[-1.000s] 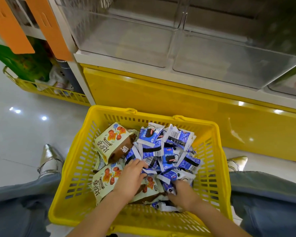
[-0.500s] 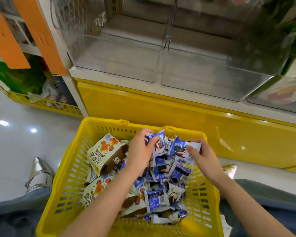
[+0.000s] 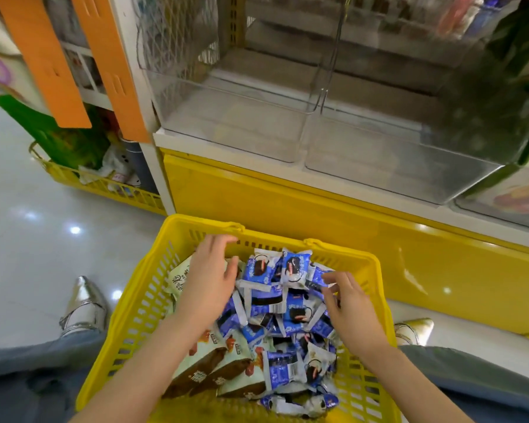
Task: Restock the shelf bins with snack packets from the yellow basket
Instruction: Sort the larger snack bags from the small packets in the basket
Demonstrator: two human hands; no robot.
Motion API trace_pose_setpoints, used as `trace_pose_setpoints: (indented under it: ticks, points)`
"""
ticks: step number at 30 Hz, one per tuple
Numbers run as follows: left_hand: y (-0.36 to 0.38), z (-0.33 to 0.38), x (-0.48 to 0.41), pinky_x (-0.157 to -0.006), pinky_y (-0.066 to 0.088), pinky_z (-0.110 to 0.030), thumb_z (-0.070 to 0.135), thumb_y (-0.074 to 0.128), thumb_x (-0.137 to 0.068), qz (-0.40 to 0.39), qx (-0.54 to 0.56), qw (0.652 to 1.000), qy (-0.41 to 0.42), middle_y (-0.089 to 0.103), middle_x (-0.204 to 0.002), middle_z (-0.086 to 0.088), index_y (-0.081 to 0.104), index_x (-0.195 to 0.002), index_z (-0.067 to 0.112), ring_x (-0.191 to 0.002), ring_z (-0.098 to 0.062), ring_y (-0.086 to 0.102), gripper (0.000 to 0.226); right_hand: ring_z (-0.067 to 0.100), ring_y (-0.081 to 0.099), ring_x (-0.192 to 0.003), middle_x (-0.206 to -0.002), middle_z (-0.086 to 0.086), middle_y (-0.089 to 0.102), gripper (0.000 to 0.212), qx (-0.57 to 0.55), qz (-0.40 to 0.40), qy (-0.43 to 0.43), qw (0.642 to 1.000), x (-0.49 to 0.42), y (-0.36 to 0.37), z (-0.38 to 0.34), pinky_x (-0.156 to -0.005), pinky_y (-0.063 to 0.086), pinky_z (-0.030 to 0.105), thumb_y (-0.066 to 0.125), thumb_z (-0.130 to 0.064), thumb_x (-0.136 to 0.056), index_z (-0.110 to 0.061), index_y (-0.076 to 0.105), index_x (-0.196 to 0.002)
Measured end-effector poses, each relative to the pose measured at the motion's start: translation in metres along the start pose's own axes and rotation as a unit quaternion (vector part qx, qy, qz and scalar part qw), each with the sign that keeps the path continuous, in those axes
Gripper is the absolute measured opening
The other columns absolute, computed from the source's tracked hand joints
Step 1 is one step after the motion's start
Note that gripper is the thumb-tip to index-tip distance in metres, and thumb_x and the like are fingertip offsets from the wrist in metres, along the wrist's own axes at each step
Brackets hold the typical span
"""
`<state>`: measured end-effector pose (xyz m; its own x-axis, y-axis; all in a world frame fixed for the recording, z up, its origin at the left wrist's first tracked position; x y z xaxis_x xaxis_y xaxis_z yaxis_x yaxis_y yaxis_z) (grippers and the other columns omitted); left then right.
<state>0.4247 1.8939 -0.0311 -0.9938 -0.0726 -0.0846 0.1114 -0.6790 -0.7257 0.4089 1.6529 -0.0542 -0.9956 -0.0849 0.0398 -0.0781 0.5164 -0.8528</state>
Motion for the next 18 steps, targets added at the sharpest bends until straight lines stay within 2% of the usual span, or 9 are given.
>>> trace_pose_setpoints:
  ticks: [2,4,6,8,10,12,14,16,18]
  points:
    - [-0.030,-0.029,0.014,-0.091,0.040,-0.035,0.015,0.053,-0.091,0.073,-0.041,0.995,-0.046,0.050,-0.117,-0.005,0.050,-0.119,0.012,-0.107,-0.021,0.049,0.029,0.001,0.054,-0.083,-0.112,-0.009,0.053,0.019,-0.032,-0.038,-0.031,0.998,0.005,0.022,-0.027,-0.070,0.045,0.014,0.045,-0.023,-0.097,-0.024,0.051,-0.116]
    - [-0.049,-0.061,0.029,-0.090,0.039,-0.043,0.014,0.053,-0.091,0.101,-0.082,0.985,-0.116,0.050,-0.115,-0.013,0.050,-0.119,0.006,-0.105,-0.029,0.048,0.029,0.002,0.055,-0.085,-0.116,-0.009,0.053,0.025,-0.063,-0.094,-0.053,0.992,0.011,0.050,-0.055,-0.075,0.049,0.017,0.045,-0.023,-0.098,-0.024,0.049,-0.122]
    - [-0.057,-0.092,0.042,-0.091,0.038,-0.047,0.014,0.052,-0.091,0.079,-0.116,0.974,-0.176,0.051,-0.116,-0.019,0.049,-0.121,0.001,-0.108,-0.035,0.047,0.032,0.002,0.055,-0.098,-0.126,-0.006,0.051,0.034,-0.092,-0.140,-0.064,0.984,0.012,0.076,-0.082,-0.082,0.047,0.015,0.045,-0.024,-0.098,-0.024,0.043,-0.132]
    - [-0.057,-0.116,0.056,-0.085,0.039,-0.047,0.020,0.047,-0.094,0.037,-0.109,0.967,-0.228,0.055,-0.111,-0.021,0.050,-0.119,0.001,-0.105,-0.039,0.051,0.031,0.005,0.046,-0.119,-0.137,-0.005,0.042,0.043,-0.105,-0.167,-0.060,0.979,0.008,0.098,-0.106,-0.092,0.036,0.010,0.045,-0.027,-0.098,-0.024,0.033,-0.140]
    - [-0.052,-0.132,0.066,-0.070,0.040,-0.040,0.033,0.038,-0.097,0.002,-0.096,0.963,-0.251,0.059,-0.090,-0.011,0.048,-0.106,0.011,-0.091,-0.038,0.059,0.026,0.009,0.032,-0.133,-0.144,-0.002,0.032,0.052,-0.088,-0.155,-0.060,0.982,-0.004,0.112,-0.125,-0.104,0.027,0.013,0.045,-0.028,-0.098,-0.016,0.025,-0.144]
    - [-0.047,-0.143,0.072,-0.057,0.039,-0.036,0.042,0.031,-0.097,-0.015,-0.068,0.967,-0.246,0.056,-0.070,-0.002,0.038,-0.091,0.019,-0.069,-0.030,0.060,0.025,0.015,0.024,-0.137,-0.146,0.004,0.028,0.057,-0.052,-0.135,-0.059,0.988,-0.023,0.120,-0.137,-0.113,0.023,0.023,0.045,-0.028,-0.098,-0.009,0.021,-0.145]
    - [-0.045,-0.148,0.072,-0.052,0.037,-0.034,0.043,0.029,-0.096,-0.005,-0.025,0.972,-0.235,0.053,-0.065,-0.001,0.036,-0.084,0.020,-0.059,-0.022,0.054,0.027,0.020,0.023,-0.138,-0.147,0.009,0.028,0.058,-0.007,-0.147,-0.036,0.989,-0.044,0.127,-0.141,-0.115,0.021,0.029,0.041,-0.033,-0.099,-0.004,0.021,-0.144]
    - [-0.044,-0.151,0.068,-0.052,0.036,-0.034,0.042,0.029,-0.097,-0.003,-0.011,0.976,-0.216,0.052,-0.064,0.000,0.036,-0.084,0.019,-0.057,-0.017,0.051,0.027,0.025,0.026,-0.136,-0.145,0.013,0.031,0.060,0.039,-0.187,0.013,0.981,-0.062,0.132,-0.140,-0.113,0.023,0.032,0.038,-0.038,-0.099,0.000,0.023,-0.142]
    - [-0.045,-0.152,0.062,-0.051,0.032,-0.033,0.040,0.029,-0.097,-0.001,-0.010,0.979,-0.205,0.049,-0.064,0.002,0.035,-0.084,0.019,-0.056,-0.013,0.048,0.026,0.031,0.033,-0.132,-0.140,0.017,0.038,0.063,0.053,-0.220,0.069,0.972,-0.076,0.135,-0.137,-0.108,0.030,0.037,0.046,-0.042,-0.096,0.002,0.028,-0.137]
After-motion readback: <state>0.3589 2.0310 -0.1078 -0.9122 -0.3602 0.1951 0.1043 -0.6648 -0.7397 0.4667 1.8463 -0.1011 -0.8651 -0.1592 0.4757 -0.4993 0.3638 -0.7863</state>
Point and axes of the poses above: each hand's wrist, its own x-axis away from the middle knuckle, its own y-axis out of the palm, z = x × y, the point moved 2 cm from there along -x, towards the middle knuckle
